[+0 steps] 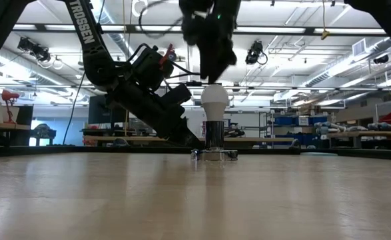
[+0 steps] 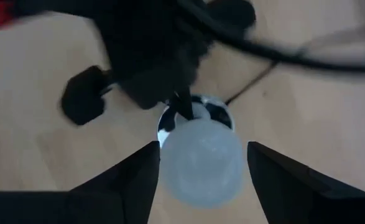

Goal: Screw lightbulb
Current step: Insert the lightbulb into the lamp socket

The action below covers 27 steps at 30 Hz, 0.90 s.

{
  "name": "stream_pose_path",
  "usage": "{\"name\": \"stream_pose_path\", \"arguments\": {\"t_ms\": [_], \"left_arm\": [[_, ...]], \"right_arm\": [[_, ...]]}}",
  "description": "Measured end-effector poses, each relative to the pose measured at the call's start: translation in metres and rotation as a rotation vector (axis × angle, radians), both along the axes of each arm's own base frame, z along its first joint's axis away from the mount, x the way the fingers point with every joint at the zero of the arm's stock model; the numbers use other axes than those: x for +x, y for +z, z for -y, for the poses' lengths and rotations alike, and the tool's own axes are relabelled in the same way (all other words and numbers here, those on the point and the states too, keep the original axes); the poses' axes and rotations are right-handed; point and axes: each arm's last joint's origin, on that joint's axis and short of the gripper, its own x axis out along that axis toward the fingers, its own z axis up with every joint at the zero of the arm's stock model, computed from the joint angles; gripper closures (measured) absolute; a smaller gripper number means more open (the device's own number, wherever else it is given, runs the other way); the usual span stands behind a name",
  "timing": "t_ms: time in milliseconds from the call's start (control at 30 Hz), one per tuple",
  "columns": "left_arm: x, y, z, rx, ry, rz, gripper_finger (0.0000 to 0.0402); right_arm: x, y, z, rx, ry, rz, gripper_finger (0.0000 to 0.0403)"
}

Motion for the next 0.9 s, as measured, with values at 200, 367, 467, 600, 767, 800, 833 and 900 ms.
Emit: {"name": "stream_pose_path", "arguments": {"t_ms": [200, 367, 467, 600, 767, 800, 833, 900], "left_arm": [[0.000, 0.000, 0.000, 0.000, 0.000, 0.000, 0.0401], [0.000, 0.000, 0.000, 0.000, 0.000, 0.000, 0.0401], [0.000, 0.000, 0.000, 0.000, 0.000, 0.000, 0.0401], [0.000, 0.000, 0.000, 0.001, -0.001, -0.001, 0.0401], [0.000, 0.000, 0.000, 0.002, -0.001, -0.001, 0.0401], [0.000, 0.000, 0.000, 0.002, -0.001, -0.001, 0.0401], [0.000, 0.000, 0.000, 0.002, -0.001, -0.001, 0.0401], [0.000, 0.000, 0.000, 0.002, -0.001, -0.001, 0.0401]], "right_arm": [[-0.004, 0.007, -0.003, -0.106, 0.379, -0.049, 0.0152], [-0.005, -0.006, -0.001, -0.156, 0.553, -0.097, 0.0154], [-0.003, -0.015, -0.001, -0.155, 0.594, -0.094, 0.0152], [-0.002, -0.022, -0.001, -0.153, 0.589, -0.089, 0.0153], [-0.002, -0.023, 0.002, -0.106, 0.399, -0.069, 0.0170], [-0.002, -0.023, 0.003, -0.087, 0.324, -0.061, 0.0173], [-0.002, -0.023, 0.004, -0.062, 0.229, -0.051, 0.0175], [-0.002, -0.023, 0.007, -0.005, 0.008, -0.033, 0.0178]]}}
